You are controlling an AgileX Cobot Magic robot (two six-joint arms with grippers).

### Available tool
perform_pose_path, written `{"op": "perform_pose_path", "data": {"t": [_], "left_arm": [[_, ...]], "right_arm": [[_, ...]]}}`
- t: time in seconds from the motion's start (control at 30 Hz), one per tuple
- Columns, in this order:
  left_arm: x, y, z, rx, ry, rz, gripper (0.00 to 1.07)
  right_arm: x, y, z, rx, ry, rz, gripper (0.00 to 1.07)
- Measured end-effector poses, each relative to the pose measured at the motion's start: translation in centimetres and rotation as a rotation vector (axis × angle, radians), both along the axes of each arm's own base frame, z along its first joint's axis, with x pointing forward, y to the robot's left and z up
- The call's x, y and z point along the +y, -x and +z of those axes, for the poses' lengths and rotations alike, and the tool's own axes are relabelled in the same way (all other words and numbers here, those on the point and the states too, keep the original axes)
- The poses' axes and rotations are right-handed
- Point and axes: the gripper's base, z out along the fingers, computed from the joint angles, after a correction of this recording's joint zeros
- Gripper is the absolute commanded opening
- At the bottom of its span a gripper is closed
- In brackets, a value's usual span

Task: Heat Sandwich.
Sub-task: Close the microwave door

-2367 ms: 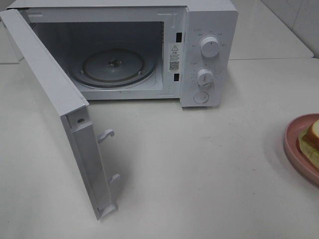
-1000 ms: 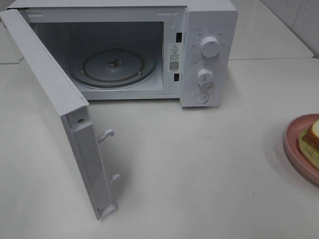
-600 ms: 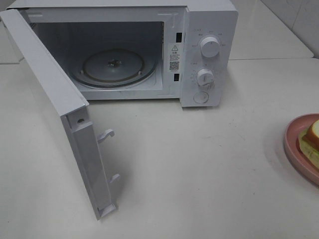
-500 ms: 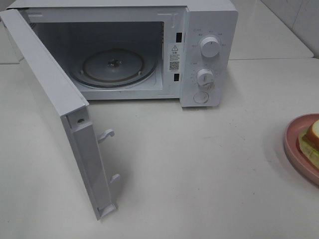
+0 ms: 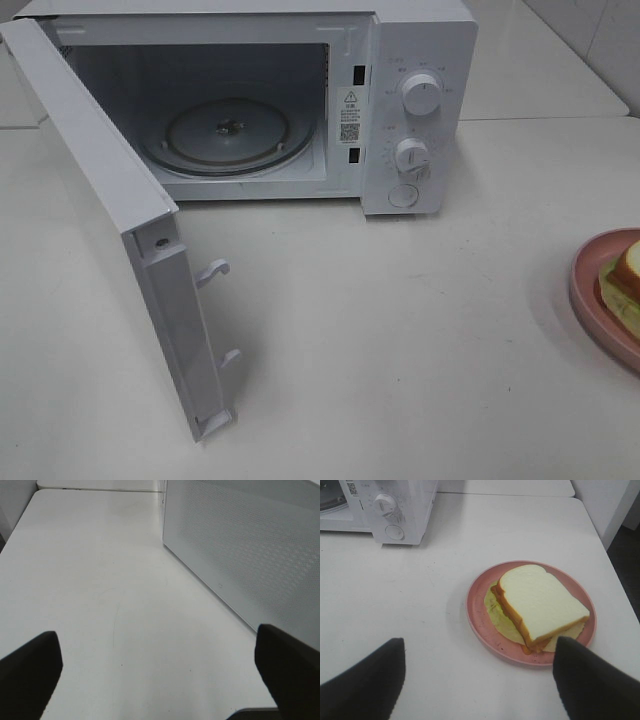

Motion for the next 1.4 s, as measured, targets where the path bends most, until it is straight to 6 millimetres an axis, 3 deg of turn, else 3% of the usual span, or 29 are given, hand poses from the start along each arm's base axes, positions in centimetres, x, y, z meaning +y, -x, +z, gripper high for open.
{"op": "perform_pose_path", "data": {"t": [0.6, 0.93, 1.1, 1.27, 1.3, 1.4], "left_arm": [[0.0, 0.0, 0.0, 0.000, 0.000, 0.000, 0.96], [0.0, -0.4, 0.5, -0.018, 0.001, 0.001, 0.84], [0.0, -2.0, 0.5, 0.079, 0.001, 0.001, 0.72], [0.0, -4.1, 0.3, 0.207, -0.001, 0.002, 0.45], [0.0, -4.1, 0.3, 0.207, -0.001, 0.002, 0.45], [0.0, -5.3, 0.1, 0.277, -0.002, 0.003, 0.31]], "right_arm": [[0.0, 0.0, 0.0, 0.000, 0.000, 0.000, 0.76], [0.0, 0.0, 0.0, 0.000, 0.000, 0.000, 0.76], [0.0, 0.0, 0.0, 0.000, 0.000, 0.000, 0.76], [0.0, 0.0, 0.0, 0.000, 0.000, 0.000, 0.76], [0.0, 0.0, 0.0, 0.000, 0.000, 0.000, 0.76], [0.0, 0.0, 0.0, 0.000, 0.000, 0.000, 0.76]]}}
